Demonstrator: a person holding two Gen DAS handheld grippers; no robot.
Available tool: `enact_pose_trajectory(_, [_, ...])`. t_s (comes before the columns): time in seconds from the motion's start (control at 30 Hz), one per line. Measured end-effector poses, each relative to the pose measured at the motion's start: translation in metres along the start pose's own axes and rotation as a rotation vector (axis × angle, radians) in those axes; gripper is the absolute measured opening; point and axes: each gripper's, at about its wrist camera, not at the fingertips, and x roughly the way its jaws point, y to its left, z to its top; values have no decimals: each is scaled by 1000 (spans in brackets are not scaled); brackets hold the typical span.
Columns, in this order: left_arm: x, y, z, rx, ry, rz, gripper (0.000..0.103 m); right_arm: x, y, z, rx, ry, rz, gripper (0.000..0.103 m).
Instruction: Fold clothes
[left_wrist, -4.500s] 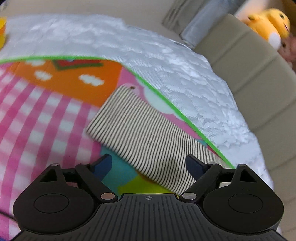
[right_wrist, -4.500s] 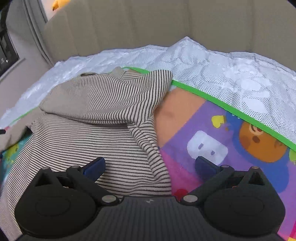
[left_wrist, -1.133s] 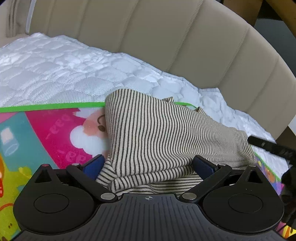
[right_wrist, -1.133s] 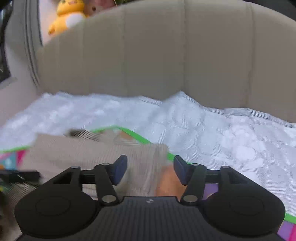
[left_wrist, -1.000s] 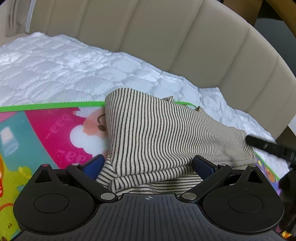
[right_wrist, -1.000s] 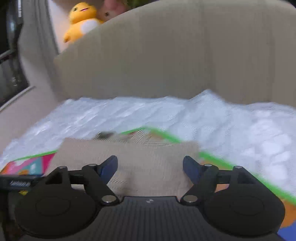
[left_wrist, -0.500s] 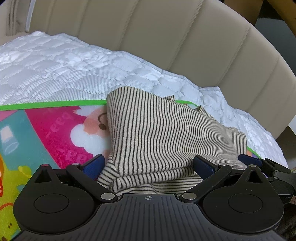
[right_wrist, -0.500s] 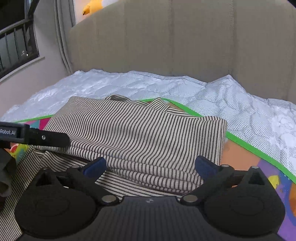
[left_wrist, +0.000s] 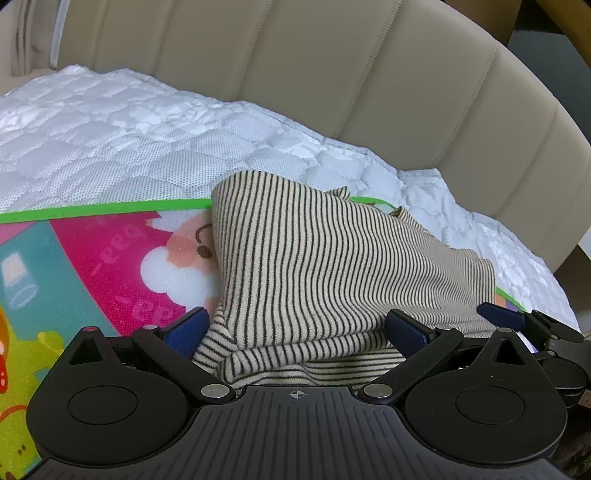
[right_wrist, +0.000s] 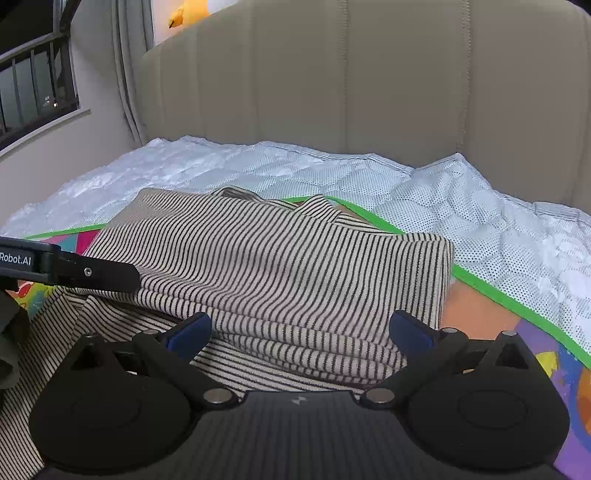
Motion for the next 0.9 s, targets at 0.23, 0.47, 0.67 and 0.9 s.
enact_pose_trajectory(0.23, [-2,1,2,-14,1,-7,103,2,2,-1,-19,7,-9,103])
enact_pose_trajectory(0.47, [-24,7,11,-93,-109,-106,103,4,7,-1,-51,17,-31,103])
enact_pose_trajectory(0.67, [-25,2,10,-86,-124,-165,103,6,10,-3,-67,22,-43,103])
enact_pose_trajectory(0.9, [-44,8,16,-137,-238,-266,103,6,11,-2,-70,23,-46,103])
